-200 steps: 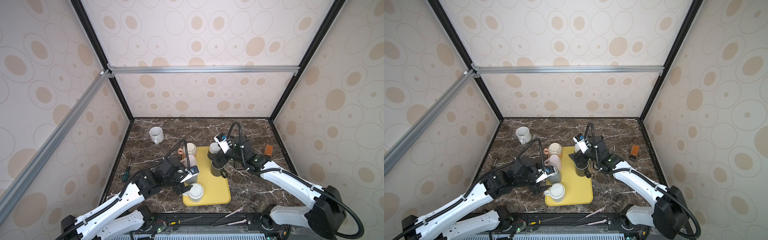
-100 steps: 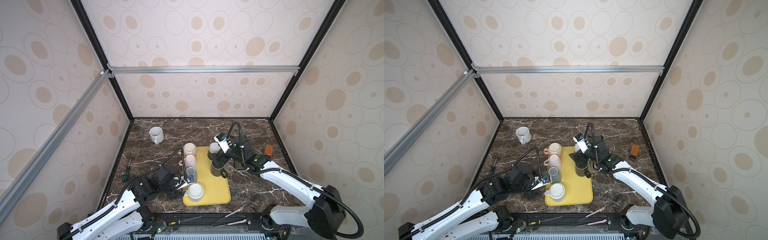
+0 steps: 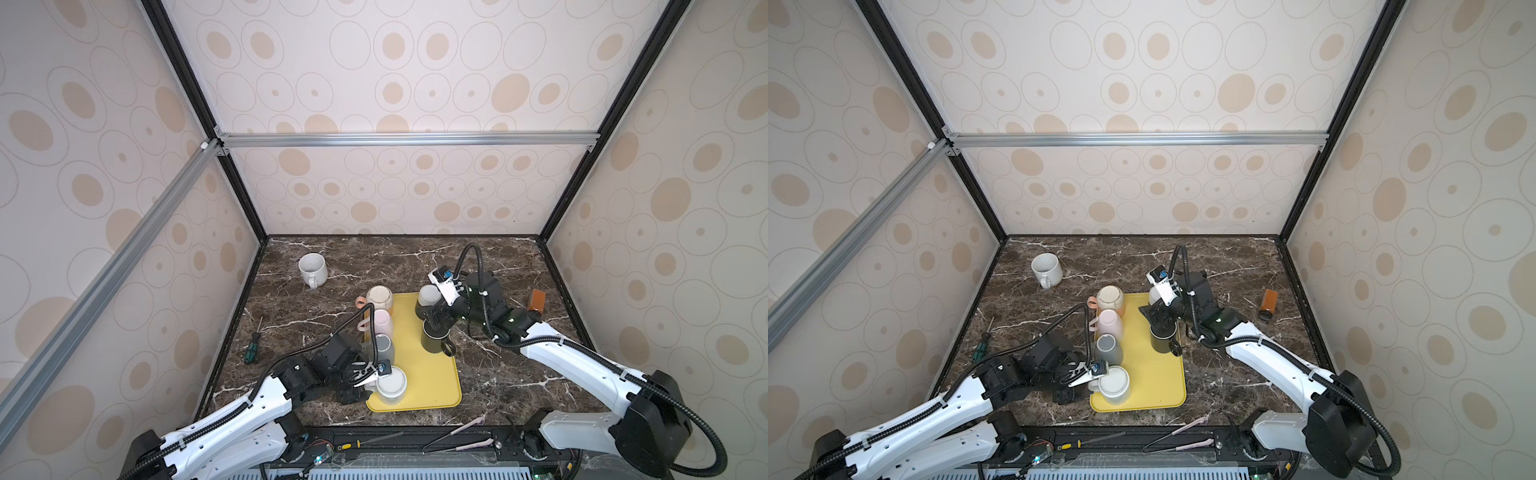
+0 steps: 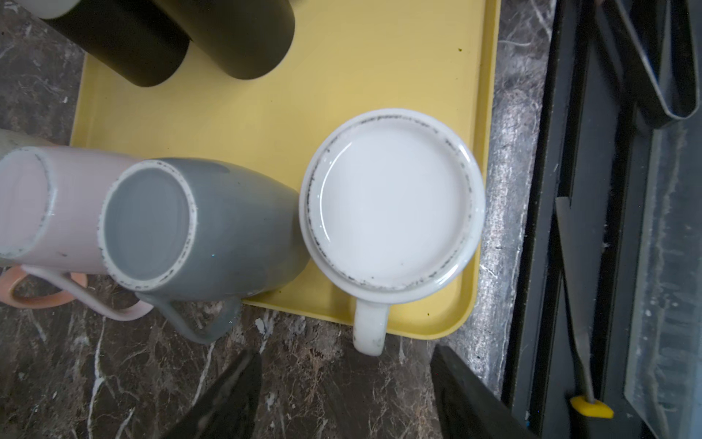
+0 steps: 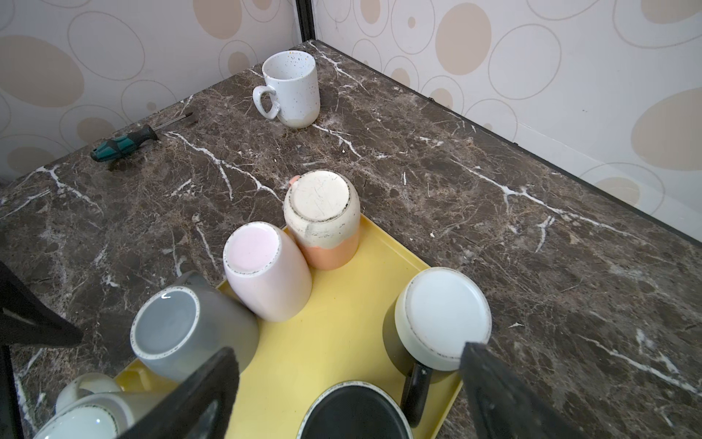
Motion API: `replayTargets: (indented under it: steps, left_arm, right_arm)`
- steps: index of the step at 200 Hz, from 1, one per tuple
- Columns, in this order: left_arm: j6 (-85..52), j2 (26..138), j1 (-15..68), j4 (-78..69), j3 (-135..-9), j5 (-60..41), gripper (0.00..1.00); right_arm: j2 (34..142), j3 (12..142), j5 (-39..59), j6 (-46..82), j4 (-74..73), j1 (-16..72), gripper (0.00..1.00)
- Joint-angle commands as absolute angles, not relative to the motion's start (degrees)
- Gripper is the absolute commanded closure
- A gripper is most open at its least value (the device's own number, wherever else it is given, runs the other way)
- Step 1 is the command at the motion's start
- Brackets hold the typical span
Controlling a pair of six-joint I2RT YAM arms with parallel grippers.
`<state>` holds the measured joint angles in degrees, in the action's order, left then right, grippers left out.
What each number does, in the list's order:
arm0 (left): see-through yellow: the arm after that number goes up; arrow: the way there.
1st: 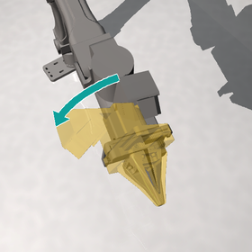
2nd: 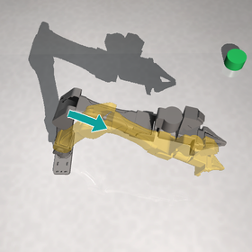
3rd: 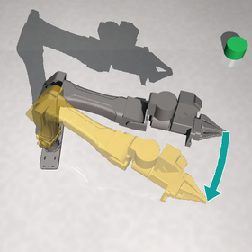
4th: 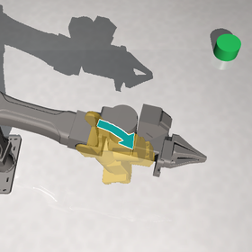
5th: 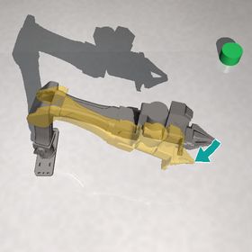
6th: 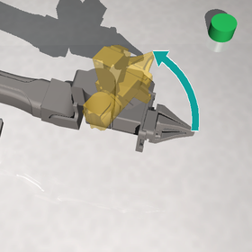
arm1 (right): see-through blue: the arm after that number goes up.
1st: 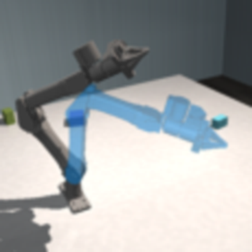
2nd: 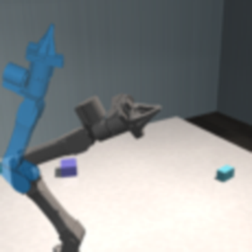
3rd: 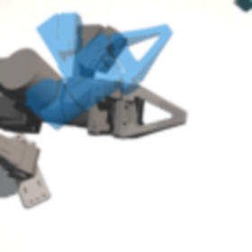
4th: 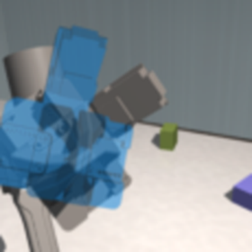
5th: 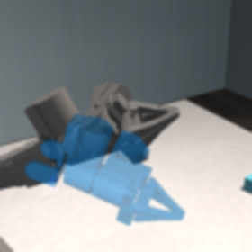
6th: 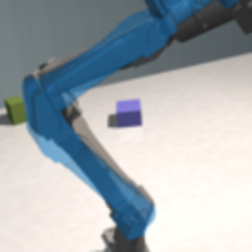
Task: Turn the mug right side up
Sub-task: 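Lower the left gripper and grasp the white mug's handle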
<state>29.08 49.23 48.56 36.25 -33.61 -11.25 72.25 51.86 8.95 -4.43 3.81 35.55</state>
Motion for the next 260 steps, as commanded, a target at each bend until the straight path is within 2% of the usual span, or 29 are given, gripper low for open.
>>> replayTargets:
  steps: [1, 63, 174, 225, 260]
  left_arm:
    - [30.85, 49.88, 48.69, 34.25, -33.66, -13.23, 0.32]
    - [29.7, 53.52, 48.73, 31.93, -34.01, -15.71, 0.42]
    - [29.79, 53.86, 48.79, 30.2, -30.97, -13.71, 0.44]
    - [29.23, 55.88, 48.76, 28.92, -31.78, -14.6, 0.52]
    - [29.46, 57.33, 48.78, 29.37, -32.47, -15.36, 0.53]
  right_arm:
    - [71.67, 51.94, 8.44, -5.51, 3.43, 35.42, 0.06]
    - [70.61, 50.96, 7.87, -5.29, 2.36, 35.47, 0.06]
    - [70.0, 50.27, 7.29, -5.4, 1.59, 35.44, 0.06]
    - [69.53, 49.63, 5.99, -5.66, 0.82, 35.44, 0.07]
    - [69.16, 49.48, 5.48, -6.15, 0.97, 35.44, 0.07]
